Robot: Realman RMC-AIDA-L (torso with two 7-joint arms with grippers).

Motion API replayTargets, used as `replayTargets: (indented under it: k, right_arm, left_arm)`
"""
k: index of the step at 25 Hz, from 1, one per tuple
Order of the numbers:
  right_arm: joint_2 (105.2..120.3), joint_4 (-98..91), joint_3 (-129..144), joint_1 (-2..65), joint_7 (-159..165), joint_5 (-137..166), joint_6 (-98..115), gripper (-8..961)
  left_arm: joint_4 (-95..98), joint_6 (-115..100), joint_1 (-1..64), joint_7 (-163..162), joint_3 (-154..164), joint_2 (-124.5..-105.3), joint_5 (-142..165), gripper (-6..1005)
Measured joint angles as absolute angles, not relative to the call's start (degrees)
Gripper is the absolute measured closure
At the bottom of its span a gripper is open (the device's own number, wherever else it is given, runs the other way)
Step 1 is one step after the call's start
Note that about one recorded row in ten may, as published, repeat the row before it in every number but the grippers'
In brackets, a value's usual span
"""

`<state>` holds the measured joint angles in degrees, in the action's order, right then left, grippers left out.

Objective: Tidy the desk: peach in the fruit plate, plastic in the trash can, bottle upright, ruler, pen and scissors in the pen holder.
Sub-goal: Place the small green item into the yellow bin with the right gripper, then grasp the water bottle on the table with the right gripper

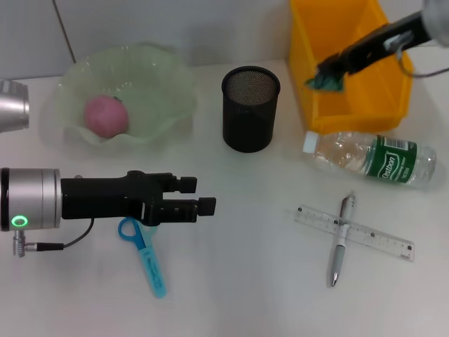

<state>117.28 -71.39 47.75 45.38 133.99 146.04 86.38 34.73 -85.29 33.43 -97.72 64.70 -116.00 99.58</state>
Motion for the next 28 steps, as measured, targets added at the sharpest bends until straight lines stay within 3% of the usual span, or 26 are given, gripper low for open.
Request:
replayTargets:
  k: [18, 28]
  right_arm:
    - [115.65, -54.4, 47.9, 46.0, 133.1, 148.1, 62.1, 781]
    - [115.93, -54.4, 48.3, 46.0, 133.4, 148.3, 61.2, 413]
  left_arm:
    - [34.7, -86.0, 33.1, -97.5, 65.1, -116.16, 99.6, 272]
    - [34.7, -86.2, 33.1, -97.5, 65.2, -116.03, 99.6, 272]
